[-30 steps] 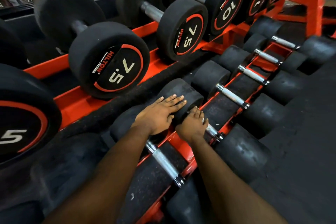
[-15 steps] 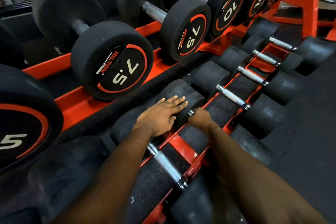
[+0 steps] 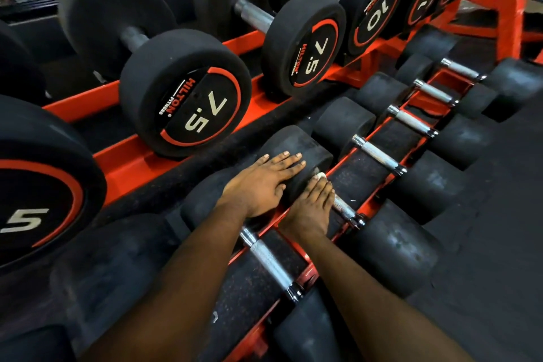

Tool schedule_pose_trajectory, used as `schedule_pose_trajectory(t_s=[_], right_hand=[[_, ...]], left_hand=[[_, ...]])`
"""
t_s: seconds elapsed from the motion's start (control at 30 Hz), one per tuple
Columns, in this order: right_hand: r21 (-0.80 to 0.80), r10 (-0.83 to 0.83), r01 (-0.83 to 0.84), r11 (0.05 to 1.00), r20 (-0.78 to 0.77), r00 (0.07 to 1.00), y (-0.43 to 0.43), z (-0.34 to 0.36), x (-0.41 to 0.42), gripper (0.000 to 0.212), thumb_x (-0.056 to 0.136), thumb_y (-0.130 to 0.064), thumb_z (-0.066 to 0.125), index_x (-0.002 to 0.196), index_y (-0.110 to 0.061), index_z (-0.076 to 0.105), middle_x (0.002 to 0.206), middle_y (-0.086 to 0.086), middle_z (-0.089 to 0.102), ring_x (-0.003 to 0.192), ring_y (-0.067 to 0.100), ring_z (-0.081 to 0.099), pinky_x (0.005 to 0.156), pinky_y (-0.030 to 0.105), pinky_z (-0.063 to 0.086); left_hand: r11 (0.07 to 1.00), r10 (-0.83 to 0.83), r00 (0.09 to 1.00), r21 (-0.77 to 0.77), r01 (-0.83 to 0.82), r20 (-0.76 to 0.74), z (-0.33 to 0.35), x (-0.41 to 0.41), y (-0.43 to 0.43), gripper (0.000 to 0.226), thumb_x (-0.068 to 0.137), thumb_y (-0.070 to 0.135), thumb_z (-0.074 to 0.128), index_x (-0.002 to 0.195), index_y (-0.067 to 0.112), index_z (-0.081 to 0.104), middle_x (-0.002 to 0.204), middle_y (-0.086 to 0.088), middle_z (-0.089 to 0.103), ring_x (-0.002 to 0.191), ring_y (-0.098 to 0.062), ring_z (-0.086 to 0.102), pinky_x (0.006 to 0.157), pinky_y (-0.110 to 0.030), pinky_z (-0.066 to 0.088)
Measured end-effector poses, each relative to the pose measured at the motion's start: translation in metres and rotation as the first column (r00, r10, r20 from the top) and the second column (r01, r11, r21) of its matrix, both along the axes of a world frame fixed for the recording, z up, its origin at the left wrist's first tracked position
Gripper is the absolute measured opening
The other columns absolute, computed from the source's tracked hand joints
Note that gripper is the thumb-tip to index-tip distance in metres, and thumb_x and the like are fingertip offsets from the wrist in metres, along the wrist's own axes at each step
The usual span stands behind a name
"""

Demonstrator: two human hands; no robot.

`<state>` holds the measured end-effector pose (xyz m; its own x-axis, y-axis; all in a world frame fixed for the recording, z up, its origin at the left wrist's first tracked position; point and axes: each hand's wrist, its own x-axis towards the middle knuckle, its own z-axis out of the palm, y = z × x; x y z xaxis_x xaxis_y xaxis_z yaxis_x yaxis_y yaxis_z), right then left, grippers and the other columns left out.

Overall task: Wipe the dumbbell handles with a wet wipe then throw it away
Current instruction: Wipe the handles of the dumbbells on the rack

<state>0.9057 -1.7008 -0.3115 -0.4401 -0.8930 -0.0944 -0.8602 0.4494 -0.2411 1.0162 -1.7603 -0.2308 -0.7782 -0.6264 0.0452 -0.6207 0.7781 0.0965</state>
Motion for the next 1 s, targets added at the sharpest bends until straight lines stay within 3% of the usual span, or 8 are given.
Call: schedule_pose_trajectory(t_s=[0.2, 0.33, 0.47, 0.53, 0.63, 0.73, 0.83, 1.0], right_hand=[[-0.107, 0.011, 0.003, 0.994, 0.133, 0.991, -0.015, 0.015, -0.049, 0.060, 0.088, -0.037, 0.056, 0.133, -0.002, 0.038, 0.133, 0.018, 0.051, 0.122, 0.035, 0.047, 0.104, 0.044, 0.033], [-0.103, 0.125, -0.128, 0.986, -0.043, 0.991, 0.018, 0.006, -0.058, 0.069, 0.089, -0.030, 0.054, 0.145, 0.002, 0.028, 0.138, 0.019, 0.046, 0.124, 0.033, 0.045, 0.102, 0.040, 0.038], [-0.047, 0.220, -0.226, 0.973, -0.111, 0.969, 0.029, 0.000, -0.052, 0.074, 0.093, -0.016, 0.037, 0.151, 0.009, -0.001, 0.160, 0.028, 0.004, 0.149, 0.038, 0.011, 0.122, 0.042, 0.016], [-0.077, 0.265, -0.276, 0.958, -0.123, 0.956, 0.025, 0.006, -0.049, 0.070, 0.093, -0.006, 0.033, 0.151, 0.009, -0.002, 0.161, 0.026, -0.001, 0.151, 0.035, 0.006, 0.123, 0.039, 0.012], [-0.149, 0.245, -0.263, 0.953, -0.126, 0.961, 0.025, 0.026, -0.049, 0.061, 0.094, 0.004, 0.031, 0.153, 0.004, 0.015, 0.160, 0.022, 0.018, 0.148, 0.030, 0.023, 0.119, 0.034, 0.026], [-0.166, 0.180, -0.211, 0.963, -0.180, 0.967, 0.031, 0.038, -0.059, 0.036, 0.098, -0.002, 0.036, 0.131, -0.005, 0.048, 0.125, 0.017, 0.061, 0.107, 0.034, 0.064, 0.078, 0.040, 0.052], [-0.079, 0.146, -0.167, 0.983, -0.219, 0.965, 0.045, 0.035, -0.067, 0.028, 0.096, -0.004, 0.040, 0.120, -0.007, 0.055, 0.103, 0.011, 0.068, 0.087, 0.031, 0.069, 0.059, 0.036, 0.042], [-0.102, 0.109, -0.121, 0.987, -0.121, 0.987, 0.046, 0.035, -0.068, 0.025, 0.092, -0.001, 0.044, 0.113, -0.006, 0.058, 0.100, 0.014, 0.070, 0.090, 0.033, 0.068, 0.063, 0.034, 0.042]], left_hand=[[1.000, -0.017, 1.000, 0.021, 0.017, -0.004, -0.002, 0.001, -0.006, 0.072, 0.100, 0.017, 0.046, 0.161, 0.036, 0.013, 0.167, 0.022, 0.001, 0.152, 0.003, -0.005, 0.128, -0.035, 0.004], [0.999, -0.014, 1.000, 0.029, 0.014, -0.003, -0.002, -0.001, -0.004, 0.071, 0.101, 0.019, 0.046, 0.161, 0.037, 0.013, 0.166, 0.023, 0.000, 0.152, 0.004, -0.007, 0.128, -0.036, 0.003], [1.000, -0.012, 1.000, 0.016, 0.012, -0.005, -0.002, 0.000, -0.007, 0.071, 0.100, 0.019, 0.047, 0.161, 0.037, 0.014, 0.166, 0.022, 0.002, 0.152, 0.004, -0.005, 0.128, -0.037, 0.005], [1.000, -0.014, 1.000, 0.017, 0.014, -0.004, -0.003, 0.001, -0.006, 0.071, 0.100, 0.019, 0.047, 0.161, 0.038, 0.013, 0.166, 0.022, 0.002, 0.152, 0.004, -0.005, 0.128, -0.037, 0.005], [1.000, -0.011, 1.000, 0.025, 0.011, -0.009, -0.004, 0.000, -0.005, 0.072, 0.100, 0.019, 0.047, 0.161, 0.039, 0.013, 0.166, 0.023, 0.002, 0.152, 0.005, -0.006, 0.128, -0.037, 0.005], [1.000, -0.005, 1.000, 0.029, 0.006, -0.004, -0.002, 0.001, -0.006, 0.072, 0.100, 0.019, 0.046, 0.161, 0.038, 0.012, 0.166, 0.023, 0.001, 0.151, 0.005, -0.007, 0.128, -0.037, 0.004], [1.000, -0.006, 1.000, 0.021, 0.006, 0.005, -0.002, 0.000, -0.004, 0.072, 0.101, 0.020, 0.046, 0.161, 0.038, 0.012, 0.167, 0.022, 0.001, 0.152, 0.005, -0.006, 0.128, -0.037, 0.004], [1.000, -0.006, 1.000, 0.018, 0.006, -0.002, -0.001, 0.001, -0.004, 0.071, 0.101, 0.020, 0.046, 0.161, 0.038, 0.012, 0.167, 0.022, 0.002, 0.152, 0.005, -0.006, 0.128, -0.036, 0.003]])
